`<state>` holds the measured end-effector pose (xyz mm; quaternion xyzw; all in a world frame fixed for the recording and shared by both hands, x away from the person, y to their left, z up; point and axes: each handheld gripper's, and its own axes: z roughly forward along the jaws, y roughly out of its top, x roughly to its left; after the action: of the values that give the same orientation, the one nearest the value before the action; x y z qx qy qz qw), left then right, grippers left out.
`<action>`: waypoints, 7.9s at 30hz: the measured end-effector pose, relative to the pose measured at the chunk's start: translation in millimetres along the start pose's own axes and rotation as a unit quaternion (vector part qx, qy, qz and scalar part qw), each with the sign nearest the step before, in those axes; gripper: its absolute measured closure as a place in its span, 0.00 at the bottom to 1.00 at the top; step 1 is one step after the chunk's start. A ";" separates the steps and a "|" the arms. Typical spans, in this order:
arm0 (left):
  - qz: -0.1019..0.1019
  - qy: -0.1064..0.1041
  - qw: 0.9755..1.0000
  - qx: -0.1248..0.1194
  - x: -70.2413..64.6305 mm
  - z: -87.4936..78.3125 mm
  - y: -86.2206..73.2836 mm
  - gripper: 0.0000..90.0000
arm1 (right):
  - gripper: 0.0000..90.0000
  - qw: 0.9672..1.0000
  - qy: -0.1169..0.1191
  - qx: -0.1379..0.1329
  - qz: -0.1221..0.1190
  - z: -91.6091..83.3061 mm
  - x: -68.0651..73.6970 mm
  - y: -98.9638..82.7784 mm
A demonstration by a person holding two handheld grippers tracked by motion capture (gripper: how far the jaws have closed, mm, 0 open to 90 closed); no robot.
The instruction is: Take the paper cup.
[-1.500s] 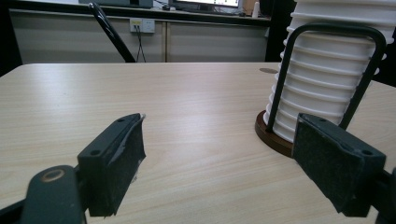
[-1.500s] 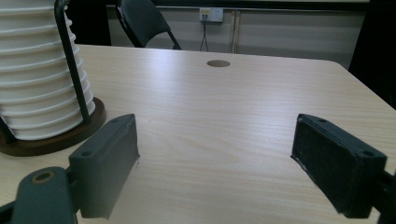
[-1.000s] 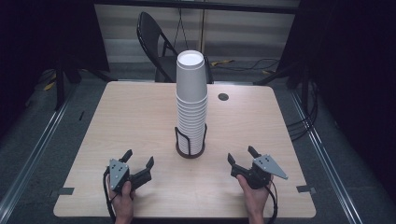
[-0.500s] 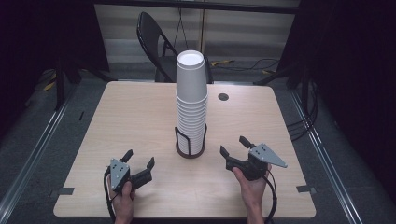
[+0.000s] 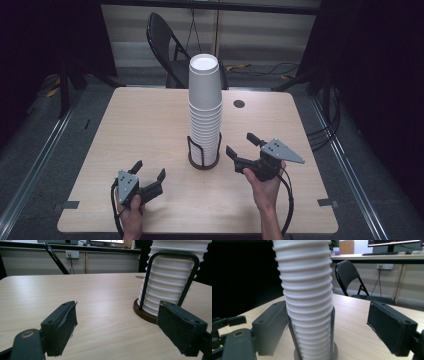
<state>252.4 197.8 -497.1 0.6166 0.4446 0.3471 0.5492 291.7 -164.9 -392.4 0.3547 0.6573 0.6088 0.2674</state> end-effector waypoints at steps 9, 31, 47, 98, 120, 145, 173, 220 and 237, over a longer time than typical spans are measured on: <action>-0.001 -0.003 1.000 -0.003 -0.1 -0.6 -0.3 0.18 | 0.15 0.999 0.037 -0.014 -0.004 10.7 8.7 27.9; -0.001 -0.002 1.000 -0.002 -0.3 -0.5 -0.2 0.18 | 0.14 0.995 0.086 -0.032 -0.028 42.2 12.8 108.2; -0.005 -0.001 1.000 -0.004 -0.2 -0.7 -0.4 0.18 | 0.12 0.994 0.095 -0.012 -0.042 83.0 17.3 132.9; -0.002 0.001 1.000 -0.004 -0.7 -0.9 -0.3 0.18 | 0.14 0.994 0.088 0.005 -0.059 105.9 20.3 138.0; 0.000 -0.002 1.000 -0.004 -1.3 -1.2 -0.5 0.21 | 0.15 0.994 0.089 -0.029 -0.053 101.7 24.2 159.8; 0.000 -0.003 1.000 -0.002 -0.9 -1.0 -0.3 0.17 | 0.16 0.992 0.104 -0.064 -0.013 92.7 24.7 191.3; -0.003 0.011 1.000 -0.004 -1.6 -1.1 -0.4 0.18 | 0.17 0.994 0.061 -0.085 0.018 59.5 -7.8 199.8; -0.033 -0.105 0.994 0.005 -13.9 4.4 10.7 0.25 | 0.17 0.986 0.001 0.001 0.164 11.7 -35.8 54.1; -0.015 -0.128 0.992 -0.004 -27.3 9.5 16.0 0.29 | 0.17 0.963 0.043 0.019 0.266 1.1 -26.5 -16.8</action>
<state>253.9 169.0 -481.2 0.6467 0.3783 0.2589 0.6096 306.2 -185.4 -411.2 0.4950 0.5614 0.6604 0.0604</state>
